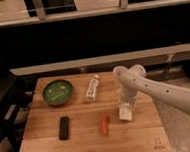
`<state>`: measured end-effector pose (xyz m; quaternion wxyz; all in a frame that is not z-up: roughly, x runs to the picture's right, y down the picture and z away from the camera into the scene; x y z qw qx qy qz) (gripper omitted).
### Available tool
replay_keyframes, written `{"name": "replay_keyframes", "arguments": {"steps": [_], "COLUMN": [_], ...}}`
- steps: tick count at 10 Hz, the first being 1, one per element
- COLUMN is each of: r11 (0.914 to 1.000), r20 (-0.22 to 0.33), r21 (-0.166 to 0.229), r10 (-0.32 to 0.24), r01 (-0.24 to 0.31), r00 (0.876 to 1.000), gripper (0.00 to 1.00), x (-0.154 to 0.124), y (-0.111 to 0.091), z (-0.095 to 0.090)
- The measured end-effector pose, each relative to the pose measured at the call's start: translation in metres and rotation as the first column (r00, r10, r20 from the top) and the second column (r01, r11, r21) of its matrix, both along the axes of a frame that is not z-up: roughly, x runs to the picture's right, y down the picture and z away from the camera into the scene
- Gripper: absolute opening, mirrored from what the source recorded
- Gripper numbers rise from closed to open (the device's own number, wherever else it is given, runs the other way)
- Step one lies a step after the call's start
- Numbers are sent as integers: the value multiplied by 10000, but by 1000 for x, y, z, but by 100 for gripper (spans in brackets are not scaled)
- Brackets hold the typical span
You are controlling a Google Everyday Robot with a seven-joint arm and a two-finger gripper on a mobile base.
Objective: Wipe the white sponge on the table
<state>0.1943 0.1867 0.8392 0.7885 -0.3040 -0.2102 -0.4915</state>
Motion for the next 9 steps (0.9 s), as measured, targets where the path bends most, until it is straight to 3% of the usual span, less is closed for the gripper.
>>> {"name": "replay_keyframes", "arguments": {"steps": [3,9], "r11": [9987,9966], "r20": [-379,-641], "r21": [-44,-453], "r10": [508,661], "r01": [-510,-691], "r00": [9980,9958], "gripper": [0,0], "x": [18,21], "y": [19,61], "z": [-15,-29]}}
